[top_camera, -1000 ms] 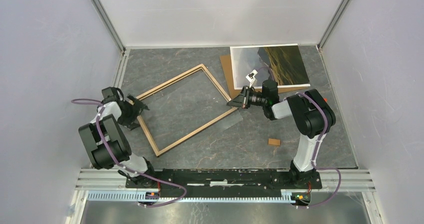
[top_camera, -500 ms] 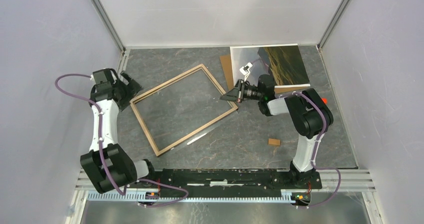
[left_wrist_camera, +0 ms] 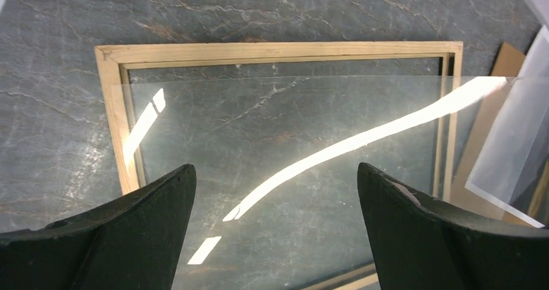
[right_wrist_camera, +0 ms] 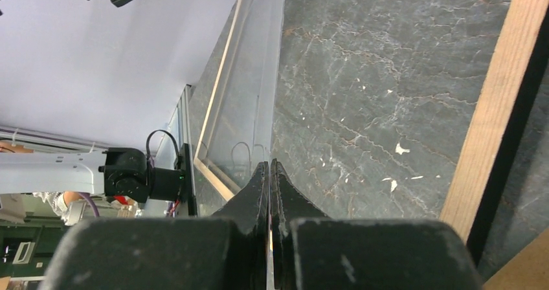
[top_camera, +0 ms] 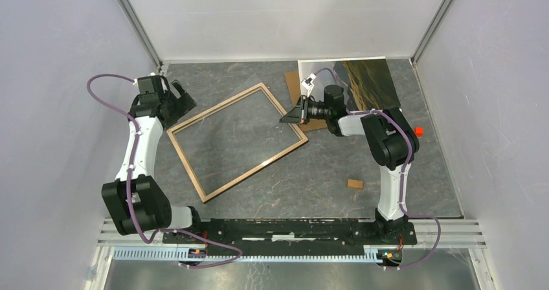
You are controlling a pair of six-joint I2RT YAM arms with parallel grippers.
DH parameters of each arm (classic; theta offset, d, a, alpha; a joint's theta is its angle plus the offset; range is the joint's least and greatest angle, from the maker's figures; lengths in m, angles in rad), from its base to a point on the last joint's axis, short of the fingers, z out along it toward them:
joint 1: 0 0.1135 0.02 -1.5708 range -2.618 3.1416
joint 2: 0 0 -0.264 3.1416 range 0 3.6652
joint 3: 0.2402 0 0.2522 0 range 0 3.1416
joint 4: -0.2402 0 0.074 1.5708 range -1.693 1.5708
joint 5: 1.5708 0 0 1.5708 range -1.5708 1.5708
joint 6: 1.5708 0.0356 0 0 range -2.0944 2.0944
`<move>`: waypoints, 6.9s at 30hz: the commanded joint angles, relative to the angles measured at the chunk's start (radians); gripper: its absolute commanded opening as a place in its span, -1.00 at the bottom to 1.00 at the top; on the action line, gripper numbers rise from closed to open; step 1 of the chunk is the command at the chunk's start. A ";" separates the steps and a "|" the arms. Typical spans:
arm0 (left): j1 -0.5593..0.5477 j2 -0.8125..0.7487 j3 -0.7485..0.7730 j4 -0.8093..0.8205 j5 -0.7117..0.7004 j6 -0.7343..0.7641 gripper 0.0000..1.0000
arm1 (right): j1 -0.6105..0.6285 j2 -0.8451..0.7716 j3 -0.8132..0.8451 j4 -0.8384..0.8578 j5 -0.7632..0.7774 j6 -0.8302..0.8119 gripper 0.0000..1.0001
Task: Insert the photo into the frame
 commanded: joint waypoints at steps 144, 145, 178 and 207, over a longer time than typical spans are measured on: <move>-0.009 -0.442 0.403 -0.086 -0.073 -0.007 1.00 | 0.242 -0.305 0.203 0.277 0.013 0.658 -1.00; -0.009 -0.442 0.404 -0.086 -0.073 -0.007 1.00 | 0.251 -0.304 0.204 0.296 0.016 0.676 -1.00; -0.008 -0.416 0.261 -0.070 -0.022 0.010 1.00 | 0.078 0.016 0.121 -0.148 0.010 0.160 -1.00; -0.008 -0.417 0.266 -0.078 -0.017 0.028 1.00 | 0.030 0.072 0.294 -0.447 0.005 -0.079 -1.00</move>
